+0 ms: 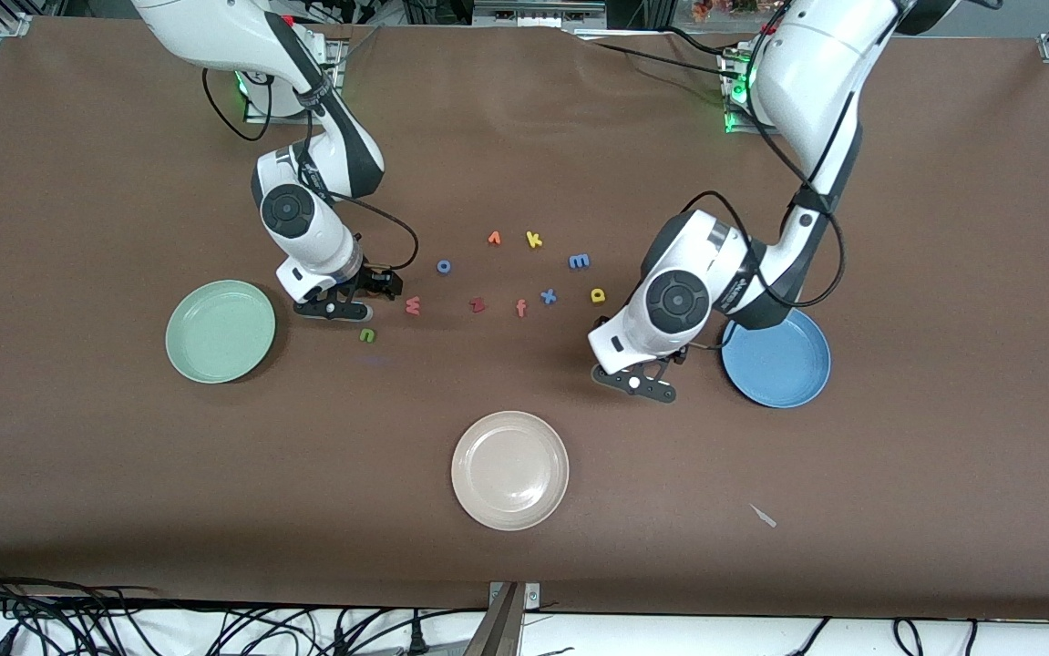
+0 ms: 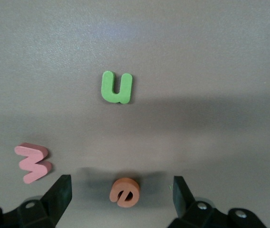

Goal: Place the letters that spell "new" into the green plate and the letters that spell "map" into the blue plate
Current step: 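Reach the right gripper to the orange letter while the left gripper reaches the P, then close the right gripper on the orange letter while the left gripper grasps the P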

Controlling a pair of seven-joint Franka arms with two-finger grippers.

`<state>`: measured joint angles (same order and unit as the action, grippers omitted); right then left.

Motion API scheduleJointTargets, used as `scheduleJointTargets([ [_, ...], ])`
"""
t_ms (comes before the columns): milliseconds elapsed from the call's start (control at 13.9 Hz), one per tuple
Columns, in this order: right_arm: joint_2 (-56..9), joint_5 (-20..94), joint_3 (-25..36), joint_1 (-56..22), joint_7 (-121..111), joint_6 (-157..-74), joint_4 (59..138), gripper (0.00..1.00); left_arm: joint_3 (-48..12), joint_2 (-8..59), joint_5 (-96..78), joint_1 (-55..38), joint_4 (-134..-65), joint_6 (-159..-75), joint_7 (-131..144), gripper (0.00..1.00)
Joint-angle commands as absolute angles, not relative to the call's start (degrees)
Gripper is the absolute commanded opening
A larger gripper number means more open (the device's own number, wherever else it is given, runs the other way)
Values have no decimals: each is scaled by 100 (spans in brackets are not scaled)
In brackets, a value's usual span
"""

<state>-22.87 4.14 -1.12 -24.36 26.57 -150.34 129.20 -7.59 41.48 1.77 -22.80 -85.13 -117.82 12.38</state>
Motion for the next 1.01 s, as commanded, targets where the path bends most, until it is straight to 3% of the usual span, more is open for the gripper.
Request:
scheduleJointTargets([
  [0, -2355, 431, -88, -2470, 2716, -15161, 12920, 86, -703, 4385, 491, -2399, -8367, -11847, 627, 100],
  [287, -2382, 431, -97, -2479, 2725, -15223, 12920, 68, -712, 4386, 703, -2584, -8683, -11900, 598, 94],
  [718, -2382, 431, -105, -2540, 2839, -15223, 12946, 52, -703, 4403, 712, -2593, -9017, -12374, 580, 85],
  [862, -2391, 431, -105, -2540, 2839, -15214, 12946, 48, -703, 4412, 721, -2593, -9018, -12384, 536, 74],
  [934, -2391, 431, -105, -2557, 2839, -15214, 12946, 47, -703, 4412, 712, -2601, -9026, -12384, 527, 62],
])
